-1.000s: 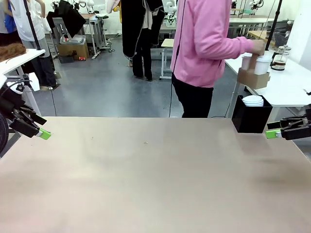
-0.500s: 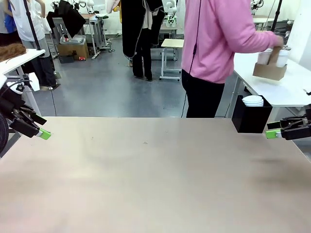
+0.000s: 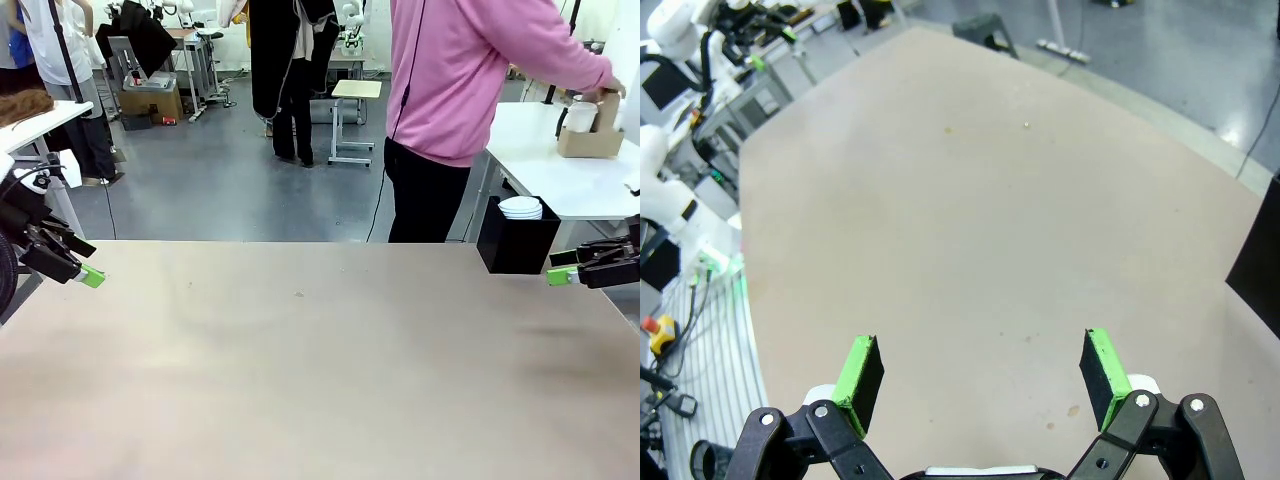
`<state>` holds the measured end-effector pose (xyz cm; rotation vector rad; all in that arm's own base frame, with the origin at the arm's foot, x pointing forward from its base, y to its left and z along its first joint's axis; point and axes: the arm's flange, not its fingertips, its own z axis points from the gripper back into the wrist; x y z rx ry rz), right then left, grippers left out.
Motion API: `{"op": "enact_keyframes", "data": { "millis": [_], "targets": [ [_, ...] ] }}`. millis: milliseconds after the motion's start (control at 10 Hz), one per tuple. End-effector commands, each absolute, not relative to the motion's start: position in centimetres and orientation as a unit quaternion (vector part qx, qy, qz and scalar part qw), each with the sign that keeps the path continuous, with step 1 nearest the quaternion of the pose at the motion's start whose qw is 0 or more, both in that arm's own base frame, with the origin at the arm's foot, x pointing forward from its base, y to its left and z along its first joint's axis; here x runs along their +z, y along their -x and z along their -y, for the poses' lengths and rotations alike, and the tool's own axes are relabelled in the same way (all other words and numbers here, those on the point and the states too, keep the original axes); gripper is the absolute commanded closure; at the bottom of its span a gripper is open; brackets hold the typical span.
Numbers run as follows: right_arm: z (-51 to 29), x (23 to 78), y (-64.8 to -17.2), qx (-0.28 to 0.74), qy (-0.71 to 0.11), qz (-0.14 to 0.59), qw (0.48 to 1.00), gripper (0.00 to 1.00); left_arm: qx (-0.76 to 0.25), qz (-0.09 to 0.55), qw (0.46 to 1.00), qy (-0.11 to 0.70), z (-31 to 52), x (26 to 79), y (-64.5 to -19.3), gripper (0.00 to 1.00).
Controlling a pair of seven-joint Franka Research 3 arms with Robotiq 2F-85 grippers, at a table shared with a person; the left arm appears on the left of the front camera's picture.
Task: Pour a drink into a cup and package it in a carrier.
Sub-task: Insert the held 600 ml Paper Cup into the Cup Carrier.
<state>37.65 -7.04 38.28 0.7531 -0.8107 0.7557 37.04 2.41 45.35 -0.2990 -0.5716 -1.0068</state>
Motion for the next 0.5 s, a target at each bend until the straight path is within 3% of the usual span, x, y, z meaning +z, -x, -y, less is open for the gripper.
{"op": "enact_keyframes", "data": {
  "millis": [0,400],
  "targets": [
    [7.03,38.23,-37.58,0.354,-0.351,0.377,0.781,0.00,-0.482,0.276,0.818,0.147,-2.61,45.15,-37.18,0.00],
    [7.03,38.23,-37.58,0.354,-0.351,0.377,0.781,0.00,-0.482,0.276,0.818,0.147,-2.61,45.15,-37.18,0.00]
  ]
}}
